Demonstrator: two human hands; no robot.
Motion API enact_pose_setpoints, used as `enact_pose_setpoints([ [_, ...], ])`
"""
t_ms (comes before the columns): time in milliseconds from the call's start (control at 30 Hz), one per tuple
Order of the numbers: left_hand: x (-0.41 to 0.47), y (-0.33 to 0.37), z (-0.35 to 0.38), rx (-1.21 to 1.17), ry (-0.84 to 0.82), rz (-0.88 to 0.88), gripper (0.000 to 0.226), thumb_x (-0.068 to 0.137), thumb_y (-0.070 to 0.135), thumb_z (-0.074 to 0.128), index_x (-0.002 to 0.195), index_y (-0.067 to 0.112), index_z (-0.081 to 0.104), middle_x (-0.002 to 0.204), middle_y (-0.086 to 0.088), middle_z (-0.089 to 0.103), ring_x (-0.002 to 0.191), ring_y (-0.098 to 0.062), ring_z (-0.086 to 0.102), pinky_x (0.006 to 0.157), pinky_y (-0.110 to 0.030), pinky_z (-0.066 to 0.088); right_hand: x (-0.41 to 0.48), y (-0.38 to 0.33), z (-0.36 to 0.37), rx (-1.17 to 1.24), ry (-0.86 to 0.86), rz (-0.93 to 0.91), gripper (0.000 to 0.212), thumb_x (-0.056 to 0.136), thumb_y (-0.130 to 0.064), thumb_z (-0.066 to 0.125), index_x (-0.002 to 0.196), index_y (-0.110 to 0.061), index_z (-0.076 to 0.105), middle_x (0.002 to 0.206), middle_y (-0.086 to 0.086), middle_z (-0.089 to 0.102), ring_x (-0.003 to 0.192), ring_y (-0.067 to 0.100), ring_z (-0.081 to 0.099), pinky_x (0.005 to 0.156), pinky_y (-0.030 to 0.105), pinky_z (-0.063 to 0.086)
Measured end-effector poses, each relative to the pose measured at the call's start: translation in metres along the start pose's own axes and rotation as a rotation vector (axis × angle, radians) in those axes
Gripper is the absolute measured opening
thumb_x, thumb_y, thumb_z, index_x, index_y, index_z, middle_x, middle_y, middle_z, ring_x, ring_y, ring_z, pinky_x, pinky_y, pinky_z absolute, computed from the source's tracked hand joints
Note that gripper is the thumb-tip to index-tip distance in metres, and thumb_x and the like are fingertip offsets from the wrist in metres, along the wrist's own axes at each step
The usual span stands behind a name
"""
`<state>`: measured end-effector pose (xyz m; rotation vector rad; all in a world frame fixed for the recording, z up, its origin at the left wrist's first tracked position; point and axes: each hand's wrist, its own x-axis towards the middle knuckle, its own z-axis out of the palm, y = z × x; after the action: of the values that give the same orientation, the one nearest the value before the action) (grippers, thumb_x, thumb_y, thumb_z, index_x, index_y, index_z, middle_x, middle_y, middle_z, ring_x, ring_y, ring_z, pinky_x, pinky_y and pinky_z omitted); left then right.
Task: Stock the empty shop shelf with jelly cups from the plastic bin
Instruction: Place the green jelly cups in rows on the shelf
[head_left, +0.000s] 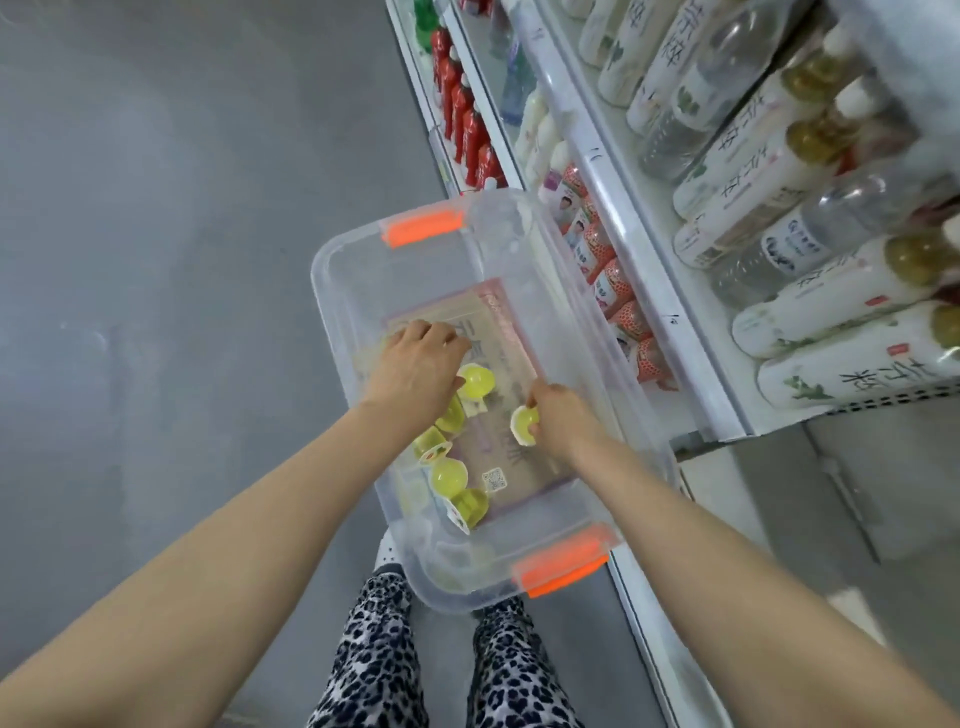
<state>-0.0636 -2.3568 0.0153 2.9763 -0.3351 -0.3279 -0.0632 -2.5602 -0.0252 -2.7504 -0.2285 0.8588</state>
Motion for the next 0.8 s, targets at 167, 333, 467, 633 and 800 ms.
enact_pose_setpoints([
  [167,0.053,0.012,0.017,0.127,-0.221,0.18,0.05,0.09,0.033,0.062,0.136,0.021,0.046,0.136,-0.005,0.046,0.127,-0.029,0.04,0.098,-0.04,0.039,0.001,0.009,0.017,-0.057,-0.064,0.089,0.033,0.088,-0.002,0.058,0.12,-0.005,0.052,0.121,0.02,0.058,0.109,0.036,0.059,0.086,0.036,0.047],
  [333,0.084,0.013,0.044,0.223,-0.471,0.237,0.053,0.089,0.02,0.065,0.138,0.019,0.045,0.137,-0.01,0.042,0.133,-0.035,0.035,0.099,-0.043,0.041,0.012,0.01,0.022,-0.052,-0.1,0.178,0.034,0.086,-0.001,0.056,0.119,-0.007,0.058,0.122,0.019,0.056,0.108,0.037,0.06,0.09,0.038,0.05],
  [467,0.088,0.008,0.057,0.221,-0.528,0.219,0.045,0.09,0.011,0.06,0.133,0.017,0.049,0.131,-0.013,0.045,0.122,-0.034,0.048,0.095,-0.041,0.044,0.02,0.009,0.024,-0.054,-0.114,0.185,0.037,0.085,-0.004,0.059,0.122,-0.009,0.057,0.123,0.018,0.057,0.111,0.036,0.058,0.09,0.037,0.049],
  [633,0.092,0.008,0.053,0.218,-0.467,0.121,0.041,0.09,0.016,0.059,0.13,0.016,0.048,0.129,-0.011,0.053,0.121,-0.033,0.051,0.089,-0.039,0.046,0.027,-0.012,0.027,-0.183,-0.099,0.197,0.037,0.094,-0.006,0.048,0.131,-0.003,0.047,0.125,0.02,0.057,0.115,0.036,0.058,0.088,0.039,0.048],
  [800,0.095,-0.002,0.029,-0.006,-0.385,-0.022,0.057,0.084,0.033,0.065,0.132,0.014,0.04,0.126,-0.012,0.053,0.116,-0.035,0.054,0.086,-0.04,0.046,0.022,-0.025,0.029,-0.221,-0.112,0.222,0.048,0.091,-0.005,0.054,0.135,-0.005,0.038,0.125,0.019,0.056,0.115,0.035,0.057,0.091,0.039,0.046],
])
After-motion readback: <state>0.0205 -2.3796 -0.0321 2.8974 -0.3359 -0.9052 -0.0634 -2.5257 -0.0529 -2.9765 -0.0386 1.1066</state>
